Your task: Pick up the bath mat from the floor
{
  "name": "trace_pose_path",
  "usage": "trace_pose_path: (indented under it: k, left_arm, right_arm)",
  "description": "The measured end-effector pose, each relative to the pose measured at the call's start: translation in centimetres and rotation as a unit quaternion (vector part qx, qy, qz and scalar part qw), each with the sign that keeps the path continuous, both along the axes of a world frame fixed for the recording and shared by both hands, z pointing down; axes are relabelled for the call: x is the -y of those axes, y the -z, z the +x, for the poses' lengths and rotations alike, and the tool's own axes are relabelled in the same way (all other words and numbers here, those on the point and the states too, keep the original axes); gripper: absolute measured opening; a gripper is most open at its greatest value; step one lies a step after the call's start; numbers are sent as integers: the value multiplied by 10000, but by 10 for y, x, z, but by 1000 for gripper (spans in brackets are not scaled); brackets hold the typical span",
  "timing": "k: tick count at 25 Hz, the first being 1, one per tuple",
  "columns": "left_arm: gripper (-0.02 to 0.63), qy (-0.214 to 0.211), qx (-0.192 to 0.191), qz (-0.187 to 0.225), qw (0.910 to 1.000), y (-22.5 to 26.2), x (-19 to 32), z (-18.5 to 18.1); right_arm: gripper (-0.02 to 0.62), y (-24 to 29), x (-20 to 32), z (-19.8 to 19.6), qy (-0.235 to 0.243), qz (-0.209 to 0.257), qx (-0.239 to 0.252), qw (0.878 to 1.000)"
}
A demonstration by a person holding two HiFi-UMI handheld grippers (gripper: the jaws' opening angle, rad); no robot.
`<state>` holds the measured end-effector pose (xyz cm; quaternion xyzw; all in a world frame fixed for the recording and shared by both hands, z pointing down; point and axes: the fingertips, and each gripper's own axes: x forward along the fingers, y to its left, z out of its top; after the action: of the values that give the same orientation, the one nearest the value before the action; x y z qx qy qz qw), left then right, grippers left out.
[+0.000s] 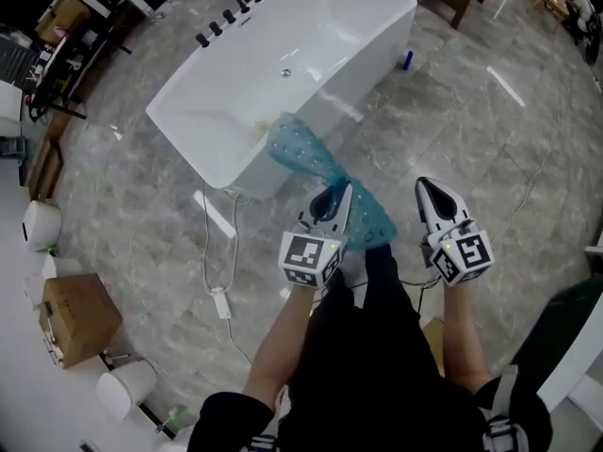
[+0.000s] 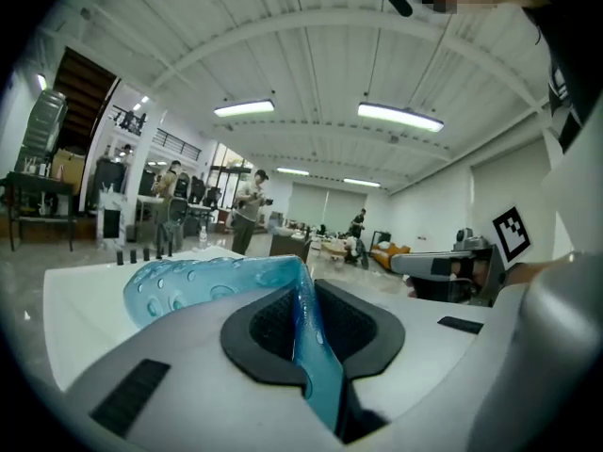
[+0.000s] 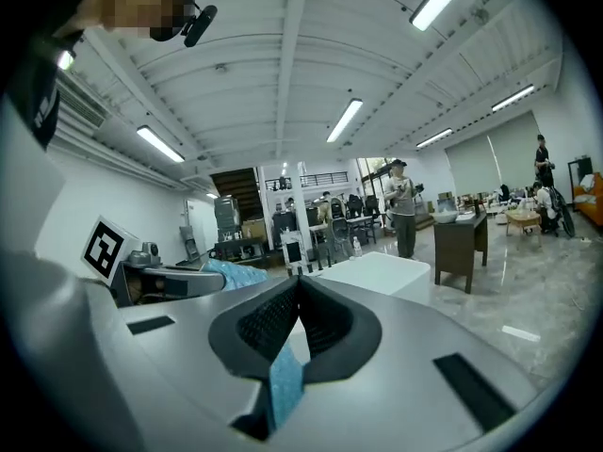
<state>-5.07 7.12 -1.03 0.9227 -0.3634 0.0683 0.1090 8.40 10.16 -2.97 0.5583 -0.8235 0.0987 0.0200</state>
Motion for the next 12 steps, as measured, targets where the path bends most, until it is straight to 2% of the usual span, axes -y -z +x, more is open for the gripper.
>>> trace_pose_path:
  k: [6, 9, 12]
  left_arm:
    - [46, 74, -261, 599, 9978, 68, -53, -74]
    - [46, 59, -185, 869, 9960, 94, -78, -103]
    - [48, 10, -110, 1110, 9938, 118, -98, -115]
  right_arm:
    - [12, 66, -59, -65, 315, 470, -103, 9983]
    - [12, 90, -82, -90, 455, 542, -172, 9973]
    - [12, 111, -97, -94, 427, 614, -155, 9971]
